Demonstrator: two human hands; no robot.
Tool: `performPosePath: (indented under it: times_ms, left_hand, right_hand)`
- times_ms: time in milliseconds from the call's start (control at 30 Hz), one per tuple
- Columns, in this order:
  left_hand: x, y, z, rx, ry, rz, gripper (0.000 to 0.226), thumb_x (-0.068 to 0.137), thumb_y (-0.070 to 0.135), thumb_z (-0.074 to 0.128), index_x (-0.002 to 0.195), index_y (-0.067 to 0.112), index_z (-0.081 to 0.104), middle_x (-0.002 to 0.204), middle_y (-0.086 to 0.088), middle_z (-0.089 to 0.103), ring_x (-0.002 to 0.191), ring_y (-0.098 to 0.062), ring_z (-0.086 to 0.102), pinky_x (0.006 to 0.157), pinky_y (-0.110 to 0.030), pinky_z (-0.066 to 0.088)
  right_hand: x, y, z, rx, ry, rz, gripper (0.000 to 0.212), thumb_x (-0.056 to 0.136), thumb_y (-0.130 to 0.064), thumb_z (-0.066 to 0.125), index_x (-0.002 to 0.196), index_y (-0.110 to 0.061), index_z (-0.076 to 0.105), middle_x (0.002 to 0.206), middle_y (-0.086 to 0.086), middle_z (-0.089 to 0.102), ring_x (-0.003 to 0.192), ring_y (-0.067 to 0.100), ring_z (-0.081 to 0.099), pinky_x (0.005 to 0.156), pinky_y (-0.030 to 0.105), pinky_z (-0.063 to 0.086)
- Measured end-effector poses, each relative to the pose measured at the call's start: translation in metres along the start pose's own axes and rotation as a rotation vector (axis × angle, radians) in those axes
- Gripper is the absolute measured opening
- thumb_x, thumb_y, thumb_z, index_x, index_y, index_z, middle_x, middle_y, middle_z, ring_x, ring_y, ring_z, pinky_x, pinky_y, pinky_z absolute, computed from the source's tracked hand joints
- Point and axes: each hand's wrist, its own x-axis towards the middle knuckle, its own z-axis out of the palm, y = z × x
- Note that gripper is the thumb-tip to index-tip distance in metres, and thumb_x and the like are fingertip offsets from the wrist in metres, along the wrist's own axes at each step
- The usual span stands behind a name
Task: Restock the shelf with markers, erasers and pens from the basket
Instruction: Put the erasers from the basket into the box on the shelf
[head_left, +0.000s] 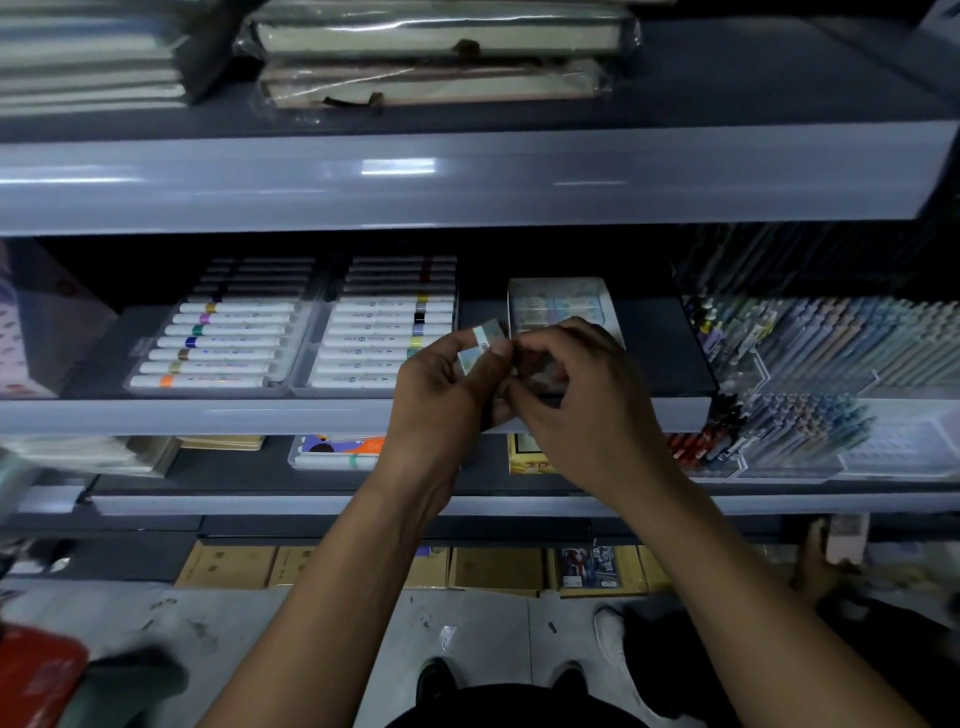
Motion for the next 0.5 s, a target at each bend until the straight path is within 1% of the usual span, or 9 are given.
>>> performPosePath:
  times_ms: [67,133,233,300,367,400,433,467,500]
  left_hand:
    - [0.001,0.0,0.001,0.015,0.001,-0.027,0.02,0.107,0.017,0.057,0.116,0.003,0.069,0.1,-0.015,0.08,0.093,-0.025,0.079,0.077,-0.032,0.062]
    - [0.003,0.0,0.002,0.009,0.017,-0.072,0.023,0.109,0.021,0.054,0.11,0.006,0.072,0.101,-0.014,0.08,0.095,-0.025,0.078,0.078,-0.035,0.063]
    - [0.005,0.002,0.003,-0.047,0.024,-0.098,0.028,0.11,0.019,0.05,0.1,0.01,0.074,0.094,-0.012,0.08,0.087,-0.02,0.078,0.074,-0.035,0.064]
    - [0.006,0.001,0.004,-0.04,0.017,-0.072,0.027,0.111,0.015,0.048,0.101,0.009,0.073,0.09,-0.012,0.078,0.082,-0.021,0.078,0.071,-0.035,0.064]
    - [0.007,-0.004,0.001,0.096,0.048,-0.017,0.021,0.108,0.01,0.049,0.107,0.011,0.07,0.084,-0.008,0.076,0.071,-0.019,0.074,0.059,-0.032,0.059]
    - [0.009,-0.007,-0.001,0.219,0.088,0.028,0.019,0.106,0.008,0.053,0.108,0.015,0.07,0.076,-0.001,0.073,0.064,-0.015,0.069,0.054,-0.03,0.053]
    - [0.011,-0.01,-0.004,0.356,0.127,0.085,0.018,0.103,0.009,0.058,0.108,0.02,0.071,0.071,0.006,0.07,0.06,-0.012,0.063,0.052,-0.029,0.048]
    - [0.012,-0.013,-0.006,0.487,0.15,0.147,0.017,0.1,0.012,0.062,0.106,0.025,0.072,0.072,0.01,0.071,0.059,-0.014,0.061,0.053,-0.03,0.047]
    - [0.013,-0.015,-0.007,0.598,0.148,0.205,0.017,0.098,0.014,0.065,0.105,0.028,0.073,0.077,0.008,0.073,0.062,-0.018,0.063,0.055,-0.032,0.048]
  right_hand:
    - [0.001,0.001,0.001,-0.008,0.023,0.002,0.024,0.091,-0.029,0.073,0.11,-0.016,0.069,0.103,-0.002,0.063,0.093,0.013,0.057,0.081,0.033,0.054]
    - [0.003,0.002,0.001,-0.028,0.034,0.013,0.023,0.09,-0.028,0.075,0.109,-0.016,0.067,0.102,-0.002,0.065,0.089,0.012,0.057,0.079,0.034,0.054]
    - [0.006,0.005,-0.003,-0.025,0.033,0.026,0.024,0.088,-0.029,0.074,0.108,-0.019,0.067,0.098,-0.006,0.066,0.086,0.012,0.059,0.075,0.034,0.055]
    - [0.012,0.009,-0.008,-0.021,0.045,0.035,0.023,0.086,-0.027,0.075,0.107,-0.021,0.067,0.096,-0.007,0.067,0.085,0.011,0.061,0.073,0.03,0.053]
    - [0.02,0.017,-0.014,-0.068,0.061,0.048,0.022,0.085,-0.023,0.077,0.106,-0.02,0.069,0.096,-0.006,0.068,0.081,0.008,0.058,0.069,0.021,0.048]
    - [0.026,0.022,-0.018,-0.105,0.062,0.054,0.021,0.085,-0.022,0.077,0.105,-0.019,0.07,0.097,-0.006,0.068,0.08,0.005,0.056,0.067,0.017,0.044]
    - [0.031,0.026,-0.021,-0.146,0.056,0.058,0.02,0.086,-0.022,0.076,0.105,-0.019,0.07,0.099,-0.005,0.068,0.08,0.005,0.054,0.067,0.017,0.042]
    - [0.037,0.03,-0.024,-0.189,0.042,0.06,0.02,0.086,-0.021,0.074,0.106,-0.018,0.071,0.102,-0.003,0.068,0.082,0.007,0.056,0.07,0.021,0.044]
    - [0.043,0.034,-0.026,-0.236,0.016,0.06,0.021,0.087,-0.021,0.072,0.108,-0.018,0.072,0.106,-0.001,0.068,0.087,0.011,0.06,0.074,0.024,0.048]
